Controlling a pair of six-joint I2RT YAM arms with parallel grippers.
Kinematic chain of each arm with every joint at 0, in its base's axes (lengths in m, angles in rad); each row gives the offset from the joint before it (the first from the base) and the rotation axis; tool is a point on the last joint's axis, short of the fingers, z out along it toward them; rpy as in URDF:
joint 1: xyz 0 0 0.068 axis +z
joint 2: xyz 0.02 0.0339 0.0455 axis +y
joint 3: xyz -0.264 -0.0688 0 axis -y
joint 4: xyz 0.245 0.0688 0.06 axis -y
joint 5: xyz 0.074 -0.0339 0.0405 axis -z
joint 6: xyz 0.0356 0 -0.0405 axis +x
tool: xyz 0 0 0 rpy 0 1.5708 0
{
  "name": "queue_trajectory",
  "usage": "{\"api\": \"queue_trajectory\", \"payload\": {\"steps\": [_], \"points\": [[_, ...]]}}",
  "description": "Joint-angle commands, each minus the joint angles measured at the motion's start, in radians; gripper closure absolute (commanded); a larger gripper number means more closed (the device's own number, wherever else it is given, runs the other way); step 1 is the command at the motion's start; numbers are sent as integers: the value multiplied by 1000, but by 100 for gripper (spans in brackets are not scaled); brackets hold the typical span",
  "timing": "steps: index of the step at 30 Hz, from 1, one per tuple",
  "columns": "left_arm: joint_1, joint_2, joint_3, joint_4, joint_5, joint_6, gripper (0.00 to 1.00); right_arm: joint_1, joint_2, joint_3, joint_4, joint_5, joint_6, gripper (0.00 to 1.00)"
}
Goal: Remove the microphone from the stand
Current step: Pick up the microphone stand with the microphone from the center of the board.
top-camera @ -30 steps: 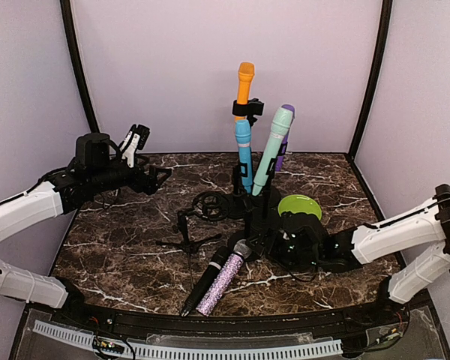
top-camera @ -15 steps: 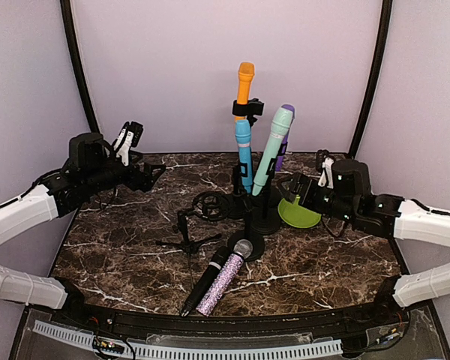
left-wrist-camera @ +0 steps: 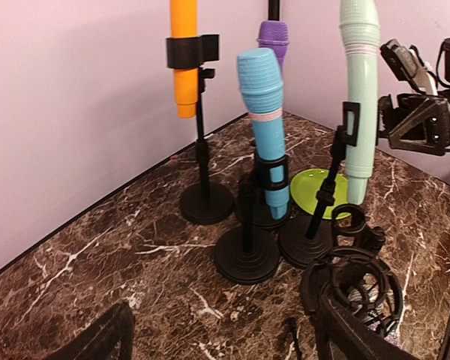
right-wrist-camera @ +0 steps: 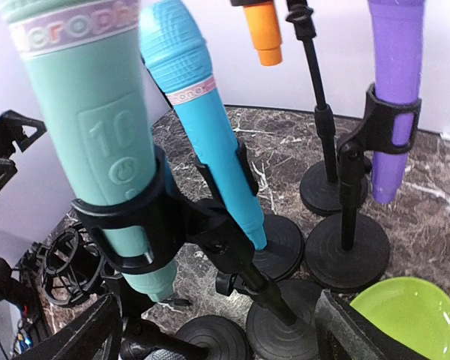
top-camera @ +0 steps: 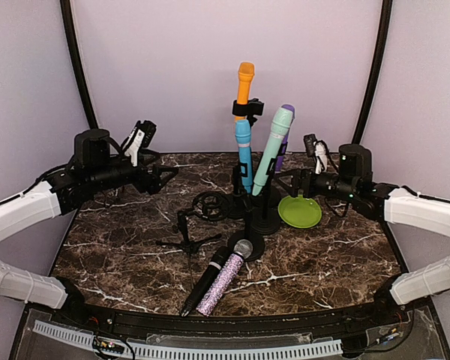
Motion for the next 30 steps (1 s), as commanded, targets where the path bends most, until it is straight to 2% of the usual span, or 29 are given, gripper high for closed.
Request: {"api": "queue_trajectory", "payload": {"steps": [1,8,23,30], "points": [[-73,34,73,-2,41,48,14,-24,14,-25,126,-6,-87,13],[-110,85,110,42,85,15,14,-24,98,-29,209,14,-115,25],[-110,91,60,44,39,79,14,17,265,58,252,11,-143,44],[-111,84,52,32,23,94,14,45,303,57,357,56,-119,51]]}}
